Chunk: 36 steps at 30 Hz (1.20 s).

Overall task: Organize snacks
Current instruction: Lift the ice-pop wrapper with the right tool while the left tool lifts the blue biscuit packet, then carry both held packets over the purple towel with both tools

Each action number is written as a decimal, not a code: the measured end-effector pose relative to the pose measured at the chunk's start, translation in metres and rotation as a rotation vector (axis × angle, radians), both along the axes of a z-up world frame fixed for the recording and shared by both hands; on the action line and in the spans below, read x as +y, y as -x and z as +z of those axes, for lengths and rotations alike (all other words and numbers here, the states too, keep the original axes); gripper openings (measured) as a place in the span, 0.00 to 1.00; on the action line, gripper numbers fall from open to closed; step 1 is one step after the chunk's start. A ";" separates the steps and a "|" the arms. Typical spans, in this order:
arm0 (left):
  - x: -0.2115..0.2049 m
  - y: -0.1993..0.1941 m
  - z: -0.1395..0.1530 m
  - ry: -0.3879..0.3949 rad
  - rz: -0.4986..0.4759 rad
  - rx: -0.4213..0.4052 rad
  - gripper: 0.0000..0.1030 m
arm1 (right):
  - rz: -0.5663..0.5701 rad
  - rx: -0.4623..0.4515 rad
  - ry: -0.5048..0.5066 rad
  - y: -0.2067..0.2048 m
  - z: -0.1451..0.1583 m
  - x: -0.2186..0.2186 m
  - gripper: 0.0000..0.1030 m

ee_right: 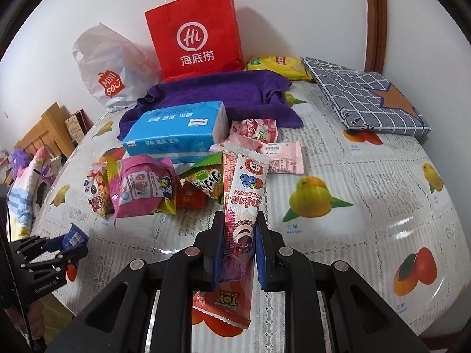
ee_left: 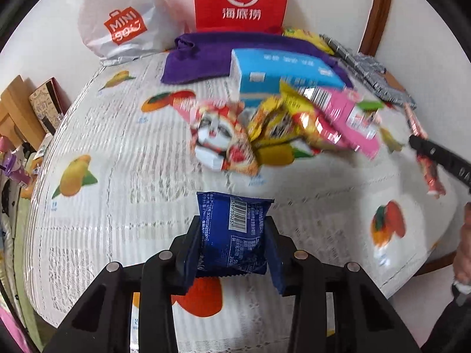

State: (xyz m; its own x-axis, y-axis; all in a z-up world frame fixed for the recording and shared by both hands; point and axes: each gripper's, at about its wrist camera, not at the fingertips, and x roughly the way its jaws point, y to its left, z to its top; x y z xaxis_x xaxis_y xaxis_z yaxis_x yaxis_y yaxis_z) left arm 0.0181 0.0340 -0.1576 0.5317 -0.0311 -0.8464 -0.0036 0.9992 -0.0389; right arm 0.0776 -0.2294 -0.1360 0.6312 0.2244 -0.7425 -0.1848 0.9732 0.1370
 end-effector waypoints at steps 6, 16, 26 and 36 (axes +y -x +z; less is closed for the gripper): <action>0.000 -0.014 0.027 0.029 -0.001 -0.042 0.37 | 0.013 -0.017 -0.008 -0.006 0.012 0.005 0.19; -0.006 -0.061 0.062 0.092 -0.015 -0.079 0.37 | 0.031 -0.034 -0.016 -0.032 0.032 0.015 0.19; -0.011 -0.124 0.097 0.101 -0.034 -0.114 0.37 | 0.060 -0.077 0.004 -0.082 0.065 0.032 0.19; -0.020 -0.190 0.130 0.078 -0.044 -0.156 0.37 | 0.073 -0.111 -0.011 -0.144 0.088 0.045 0.19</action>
State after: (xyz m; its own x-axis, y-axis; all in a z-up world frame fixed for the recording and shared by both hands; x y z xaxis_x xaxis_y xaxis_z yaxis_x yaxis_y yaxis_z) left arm 0.2078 0.0137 -0.0280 0.6532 -0.1197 -0.7477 0.0523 0.9922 -0.1131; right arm 0.2219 -0.1844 -0.0478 0.6913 0.2805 -0.6659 -0.2698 0.9551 0.1222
